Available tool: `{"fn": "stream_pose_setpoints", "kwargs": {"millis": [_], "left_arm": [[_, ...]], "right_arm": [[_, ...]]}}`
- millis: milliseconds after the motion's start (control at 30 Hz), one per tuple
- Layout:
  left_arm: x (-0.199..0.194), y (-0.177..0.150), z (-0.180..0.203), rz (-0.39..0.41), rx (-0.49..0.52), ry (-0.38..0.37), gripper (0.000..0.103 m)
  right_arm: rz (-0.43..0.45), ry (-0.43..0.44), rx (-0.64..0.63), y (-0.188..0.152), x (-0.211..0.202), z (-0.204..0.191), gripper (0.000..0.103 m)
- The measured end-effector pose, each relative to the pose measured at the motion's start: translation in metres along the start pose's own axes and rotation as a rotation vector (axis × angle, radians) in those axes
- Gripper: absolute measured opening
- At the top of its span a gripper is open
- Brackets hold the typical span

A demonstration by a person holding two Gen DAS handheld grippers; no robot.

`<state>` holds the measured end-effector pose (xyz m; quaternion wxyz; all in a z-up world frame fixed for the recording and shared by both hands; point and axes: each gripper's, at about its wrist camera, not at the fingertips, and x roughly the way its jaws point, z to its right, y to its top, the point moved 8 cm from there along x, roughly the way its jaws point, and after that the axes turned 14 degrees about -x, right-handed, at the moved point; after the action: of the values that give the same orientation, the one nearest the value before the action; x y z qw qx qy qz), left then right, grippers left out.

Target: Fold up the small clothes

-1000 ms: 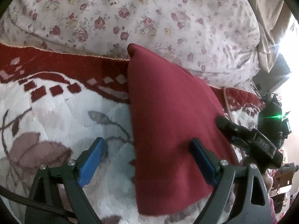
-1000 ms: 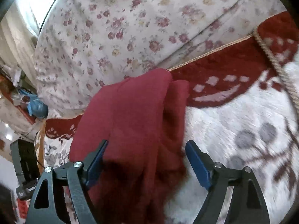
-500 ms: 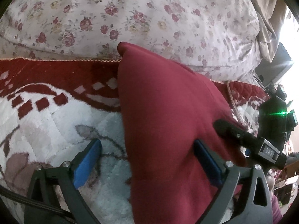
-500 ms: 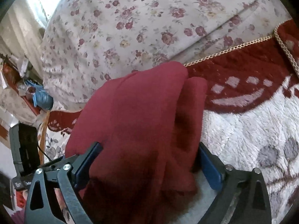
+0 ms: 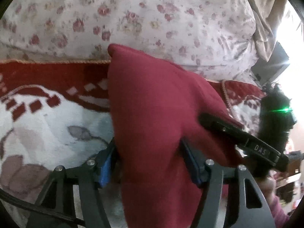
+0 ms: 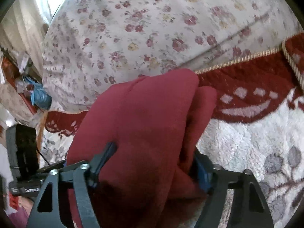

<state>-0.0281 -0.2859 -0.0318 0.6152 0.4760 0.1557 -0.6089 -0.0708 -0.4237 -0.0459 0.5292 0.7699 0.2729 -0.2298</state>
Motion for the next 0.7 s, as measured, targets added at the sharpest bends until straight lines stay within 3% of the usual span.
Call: {"fn": "stream_pose_setpoints", "kwargs": {"millis": [133,433,567,700], "left_arm": [[-0.011,0.000,0.003,0.016,0.004,-0.003,0.048],[-0.083,-0.027,0.008,0.027,0.026,-0.027,0.044],[-0.122,-0.063,-0.001,0.020,0.055,0.009,0.044],[-0.134,-0.105,-0.023,-0.019,0.054,0.054,0.045]], "right_arm": [[0.011,-0.044,-0.045,0.004,-0.010,-0.009,0.064],[-0.001,0.001,-0.091,0.001,-0.049,-0.059,0.059],[-0.030,0.057,-0.104,-0.021,-0.076,-0.097,0.059],[-0.086,0.131,-0.068,-0.058,-0.085,-0.116,0.060]]}}
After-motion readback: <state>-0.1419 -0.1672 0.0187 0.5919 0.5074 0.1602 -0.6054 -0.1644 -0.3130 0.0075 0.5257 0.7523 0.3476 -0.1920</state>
